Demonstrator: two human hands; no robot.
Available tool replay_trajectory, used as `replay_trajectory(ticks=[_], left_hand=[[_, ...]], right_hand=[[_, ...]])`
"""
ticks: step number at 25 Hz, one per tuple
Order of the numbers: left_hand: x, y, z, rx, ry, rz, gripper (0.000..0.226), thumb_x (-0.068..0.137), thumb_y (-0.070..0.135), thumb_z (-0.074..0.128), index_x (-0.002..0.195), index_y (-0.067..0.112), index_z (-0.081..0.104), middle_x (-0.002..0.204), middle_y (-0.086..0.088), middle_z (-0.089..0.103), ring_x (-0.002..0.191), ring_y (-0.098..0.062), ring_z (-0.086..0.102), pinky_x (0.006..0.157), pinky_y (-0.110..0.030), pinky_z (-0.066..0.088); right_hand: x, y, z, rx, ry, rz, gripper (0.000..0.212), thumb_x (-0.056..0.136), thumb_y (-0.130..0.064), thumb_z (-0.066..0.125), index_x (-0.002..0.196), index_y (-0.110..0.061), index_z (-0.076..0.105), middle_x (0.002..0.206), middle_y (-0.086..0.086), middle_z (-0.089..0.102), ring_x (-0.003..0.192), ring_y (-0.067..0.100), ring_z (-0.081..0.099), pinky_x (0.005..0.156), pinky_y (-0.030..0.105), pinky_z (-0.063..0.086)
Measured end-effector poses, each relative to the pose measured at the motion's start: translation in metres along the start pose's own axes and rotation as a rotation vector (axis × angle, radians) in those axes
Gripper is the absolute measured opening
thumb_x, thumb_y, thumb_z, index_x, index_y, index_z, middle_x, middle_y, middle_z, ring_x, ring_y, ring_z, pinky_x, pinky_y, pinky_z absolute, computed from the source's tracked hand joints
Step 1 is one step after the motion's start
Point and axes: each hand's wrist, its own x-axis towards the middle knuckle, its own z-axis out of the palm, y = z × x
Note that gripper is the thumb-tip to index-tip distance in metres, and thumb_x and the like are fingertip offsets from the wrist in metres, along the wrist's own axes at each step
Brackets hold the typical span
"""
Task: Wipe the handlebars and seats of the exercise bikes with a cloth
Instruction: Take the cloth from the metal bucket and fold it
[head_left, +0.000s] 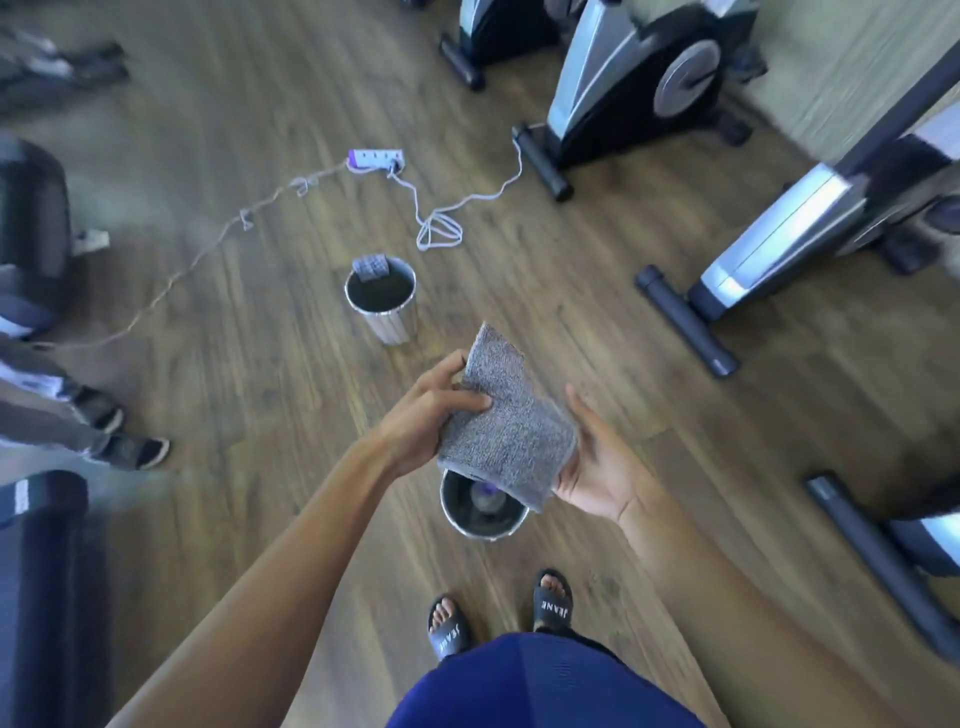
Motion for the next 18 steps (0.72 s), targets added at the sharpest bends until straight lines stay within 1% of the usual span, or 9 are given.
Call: replay_trajectory(ticks=[1,3,6,8,10,12,14,16,18], left_hand=[[0.001,0.008,0.005,0.001,-0.008,0.012,0.057,0.077,-0.004,0.061,0.132,0.001,0.047,0.115,-0.018,0.066,0.102,-0.031,0.066,0.088,-0.042,0.055],[0.004,0.024,0.014,-0.017,-0.03,0.04,0.055,0.077,-0.004,0.06,0.13,0.004,0.05,0.114,-0.016,0.067,0.099,-0.029,0.067,0.085,-0.04,0.056],[0.009,0.048,0.027,-0.038,-0.084,0.068,0.044,0.079,-0.003,0.06,0.121,0.01,0.059,0.11,-0.016,0.068,0.095,-0.028,0.069,0.084,-0.039,0.057],[0.014,0.063,0.03,0.016,-0.067,0.091,0.033,0.081,-0.002,0.062,0.11,0.013,0.066,0.105,-0.014,0.07,0.089,-0.026,0.07,0.079,-0.036,0.057],[0.021,0.072,0.025,0.052,-0.001,0.072,0.028,0.079,0.004,0.069,0.105,0.016,0.07,0.103,-0.011,0.07,0.084,-0.021,0.069,0.074,-0.031,0.056],[0.025,0.072,0.018,0.039,0.086,-0.022,0.026,0.077,0.015,0.076,0.102,0.016,0.071,0.098,-0.007,0.07,0.077,-0.015,0.068,0.066,-0.026,0.055],[0.024,0.062,0.014,-0.045,0.139,-0.145,0.023,0.08,0.028,0.075,0.098,0.016,0.069,0.081,-0.003,0.071,0.067,-0.013,0.068,0.062,-0.024,0.055],[0.021,0.046,0.016,-0.182,0.149,-0.189,0.029,0.076,0.034,0.076,0.098,0.015,0.07,0.076,-0.004,0.072,0.072,-0.019,0.068,0.07,-0.031,0.053],[0.021,0.028,0.024,-0.296,0.145,-0.084,0.045,0.062,0.037,0.091,0.097,0.014,0.076,0.089,-0.007,0.073,0.087,-0.022,0.068,0.08,-0.033,0.052]], right_hand=[[-0.001,-0.004,0.004,0.046,-0.013,-0.051,0.082,0.077,-0.05,0.08,0.142,-0.005,0.053,0.141,0.019,0.056,0.124,0.033,0.058,0.104,0.049,0.046],[-0.002,-0.011,0.012,0.177,-0.049,-0.166,0.064,0.089,-0.046,0.064,0.135,-0.002,0.06,0.139,0.021,0.057,0.122,0.035,0.06,0.096,0.048,0.054],[-0.001,-0.023,0.024,0.281,-0.191,-0.229,0.065,0.098,-0.051,0.039,0.137,-0.002,0.058,0.141,0.022,0.055,0.13,0.036,0.054,0.109,0.05,0.042],[-0.001,-0.035,0.035,0.175,-0.189,-0.296,0.053,0.097,-0.04,0.052,0.134,-0.004,0.06,0.14,0.02,0.056,0.129,0.034,0.054,0.112,0.05,0.039],[0.0,-0.049,0.04,0.15,-0.15,-0.331,0.045,0.089,-0.024,0.067,0.126,0.0,0.065,0.135,0.023,0.059,0.123,0.036,0.059,0.106,0.052,0.045],[-0.003,-0.063,0.043,0.095,-0.081,-0.379,0.035,0.092,-0.018,0.058,0.12,0.002,0.065,0.127,0.023,0.064,0.116,0.035,0.064,0.099,0.051,0.051],[-0.008,-0.075,0.045,0.028,-0.016,-0.392,0.039,0.097,-0.017,0.052,0.129,0.003,0.059,0.13,0.022,0.063,0.122,0.035,0.06,0.105,0.051,0.047],[-0.009,-0.083,0.045,0.075,0.005,-0.397,0.041,0.099,-0.017,0.052,0.135,0.003,0.055,0.133,0.021,0.062,0.126,0.035,0.058,0.109,0.052,0.043],[-0.011,-0.085,0.043,0.126,0.035,-0.413,0.037,0.1,-0.015,0.052,0.132,0.003,0.057,0.128,0.02,0.065,0.121,0.033,0.062,0.104,0.051,0.047]])
